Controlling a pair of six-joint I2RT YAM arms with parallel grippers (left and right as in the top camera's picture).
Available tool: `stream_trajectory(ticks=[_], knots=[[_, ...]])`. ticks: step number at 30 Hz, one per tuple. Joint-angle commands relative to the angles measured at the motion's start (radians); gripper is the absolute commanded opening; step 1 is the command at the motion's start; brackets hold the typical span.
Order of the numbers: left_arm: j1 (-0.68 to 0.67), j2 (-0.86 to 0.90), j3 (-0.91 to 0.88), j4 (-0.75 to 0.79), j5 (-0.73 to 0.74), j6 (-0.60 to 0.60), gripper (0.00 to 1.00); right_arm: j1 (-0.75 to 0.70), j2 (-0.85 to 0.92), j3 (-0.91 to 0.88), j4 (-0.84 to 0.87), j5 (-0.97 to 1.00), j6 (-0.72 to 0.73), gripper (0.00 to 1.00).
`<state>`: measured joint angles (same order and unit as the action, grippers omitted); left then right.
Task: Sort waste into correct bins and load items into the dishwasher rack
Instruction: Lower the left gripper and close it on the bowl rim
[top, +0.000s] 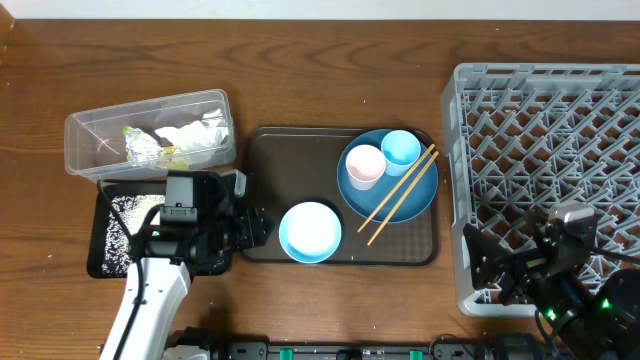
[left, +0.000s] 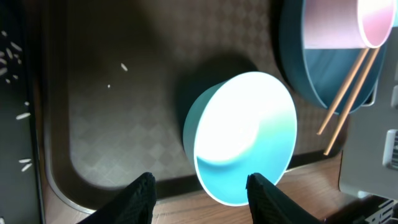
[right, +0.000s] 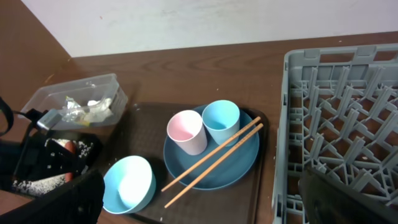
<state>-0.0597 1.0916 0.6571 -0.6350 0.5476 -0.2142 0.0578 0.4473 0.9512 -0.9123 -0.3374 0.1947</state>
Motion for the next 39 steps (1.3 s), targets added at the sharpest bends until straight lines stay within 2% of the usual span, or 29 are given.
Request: stream_trajectory(ticks=[1,14,16,29,33,39], knots=[[0.002,0.019,-0.026,0.023,0.006,-0.048,0.51,-0.011,0.004,0.012,-0.001,0.017,0.006,0.99],[-0.003,0.188,-0.033,0.097,0.047,-0.053,0.49,-0.011,0.011,0.010,-0.021,0.049,0.006,0.99],[-0.019,0.208,-0.033,0.109,0.048,-0.053,0.46,-0.011,0.027,0.010,-0.042,0.048,0.006,0.99],[-0.105,0.220,-0.032,0.148,0.039,-0.055,0.43,-0.011,0.254,0.010,-0.095,-0.038,-0.046,0.91],[-0.106,0.224,-0.032,0.147,0.005,-0.090,0.39,-0.011,0.273,0.010,-0.098,-0.038,-0.046,0.90],[-0.106,0.252,-0.032,0.156,-0.016,-0.114,0.38,-0.011,0.271,0.010,-0.098,-0.037,-0.046,0.90]])
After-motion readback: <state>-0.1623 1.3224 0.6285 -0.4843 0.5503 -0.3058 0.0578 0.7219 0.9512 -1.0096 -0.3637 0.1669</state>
